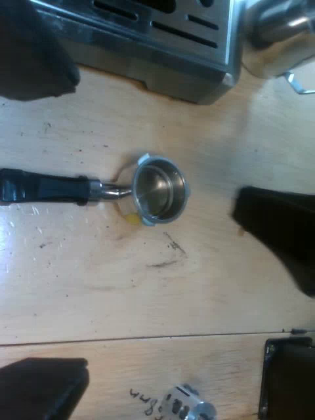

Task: Put the handle in the coffee machine

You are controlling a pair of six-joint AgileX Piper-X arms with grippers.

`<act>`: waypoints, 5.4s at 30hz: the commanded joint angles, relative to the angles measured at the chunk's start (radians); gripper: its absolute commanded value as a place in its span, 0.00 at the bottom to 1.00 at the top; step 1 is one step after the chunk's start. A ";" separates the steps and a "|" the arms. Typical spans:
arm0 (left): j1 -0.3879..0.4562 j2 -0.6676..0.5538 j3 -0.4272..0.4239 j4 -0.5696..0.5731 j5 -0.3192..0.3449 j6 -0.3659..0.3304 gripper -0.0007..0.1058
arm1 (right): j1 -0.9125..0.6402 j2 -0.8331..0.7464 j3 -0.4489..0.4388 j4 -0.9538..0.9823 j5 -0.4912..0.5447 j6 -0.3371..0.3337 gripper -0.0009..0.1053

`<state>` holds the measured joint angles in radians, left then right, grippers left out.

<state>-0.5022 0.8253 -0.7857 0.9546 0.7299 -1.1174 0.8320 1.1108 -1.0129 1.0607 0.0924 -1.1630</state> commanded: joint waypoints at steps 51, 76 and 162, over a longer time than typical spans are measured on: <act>-0.003 0.001 -0.002 0.020 0.002 -0.007 0.77 | -0.001 0.440 -0.008 -0.151 -0.115 0.022 0.88; -0.003 0.001 -0.002 0.020 0.002 -0.007 0.77 | -0.001 0.440 -0.008 -0.179 -0.112 0.010 0.88; -0.006 0.090 0.258 -0.204 -0.113 0.004 0.58 | -0.003 0.307 -0.312 0.154 -0.320 -0.120 0.01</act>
<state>-0.5079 0.9171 -0.5261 0.7526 0.6130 -1.1115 0.8297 1.4371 -1.3093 1.2115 -0.1968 -1.2712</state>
